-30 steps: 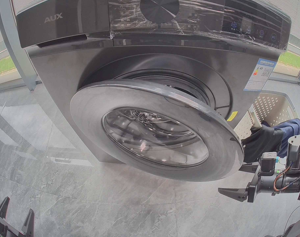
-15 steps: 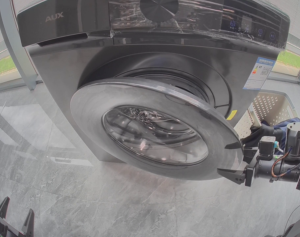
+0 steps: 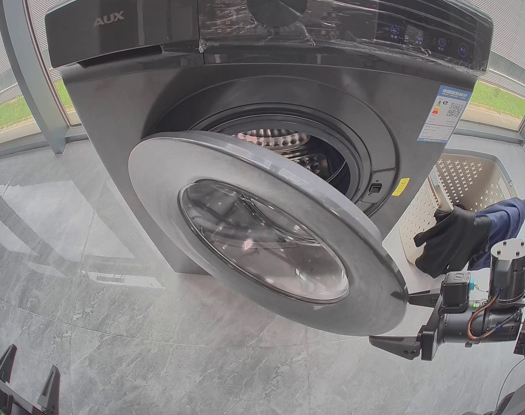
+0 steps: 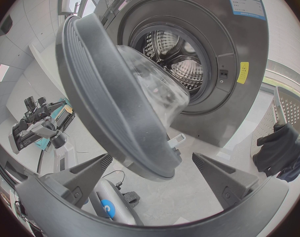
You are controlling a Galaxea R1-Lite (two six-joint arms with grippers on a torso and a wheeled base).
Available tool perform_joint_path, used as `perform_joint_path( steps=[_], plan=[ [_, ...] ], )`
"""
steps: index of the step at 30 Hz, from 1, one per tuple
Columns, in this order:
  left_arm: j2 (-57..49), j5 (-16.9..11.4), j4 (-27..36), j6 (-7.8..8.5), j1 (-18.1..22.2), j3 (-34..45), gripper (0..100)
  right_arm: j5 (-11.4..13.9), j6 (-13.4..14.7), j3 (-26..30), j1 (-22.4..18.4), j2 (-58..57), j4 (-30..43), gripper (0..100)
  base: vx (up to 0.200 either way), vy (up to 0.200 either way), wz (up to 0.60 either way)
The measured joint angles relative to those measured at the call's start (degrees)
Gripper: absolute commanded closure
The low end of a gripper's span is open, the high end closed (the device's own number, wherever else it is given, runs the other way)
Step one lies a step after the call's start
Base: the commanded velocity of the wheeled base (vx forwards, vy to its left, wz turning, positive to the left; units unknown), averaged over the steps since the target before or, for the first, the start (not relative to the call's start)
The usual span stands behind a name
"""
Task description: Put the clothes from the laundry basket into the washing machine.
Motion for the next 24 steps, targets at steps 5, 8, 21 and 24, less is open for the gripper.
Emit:
perform_joint_path(
  steps=[5, 8, 21, 24],
  plan=[
    [0.02, 0.0, 0.0, -0.01, 0.02, 0.0, 0, -0.26, -0.28, 3.57, -0.33, -0.49, 0.05, 0, 0.0, 0.0, 0.0],
    [0.02, 0.0, 0.0, -0.01, 0.05, 0.0, 0, -0.41, -0.39, 5.47, -1.4, -0.99, 0.18, 0, 0.0, 0.0, 0.0],
    [0.0, -0.02, 0.0, -0.01, 0.05, 0.0, 0, -2.08, -0.57, -2.51, -10.41, 2.79, -0.13, 0, 0.0, 0.0, 0.0],
    [0.02, 0.0, 0.0, -0.01, 0.02, 0.0, 0, -2.77, -0.37, -3.93, -9.7, 4.06, 0.02, 0, 0.0, 0.0, 0.0]
  ],
)
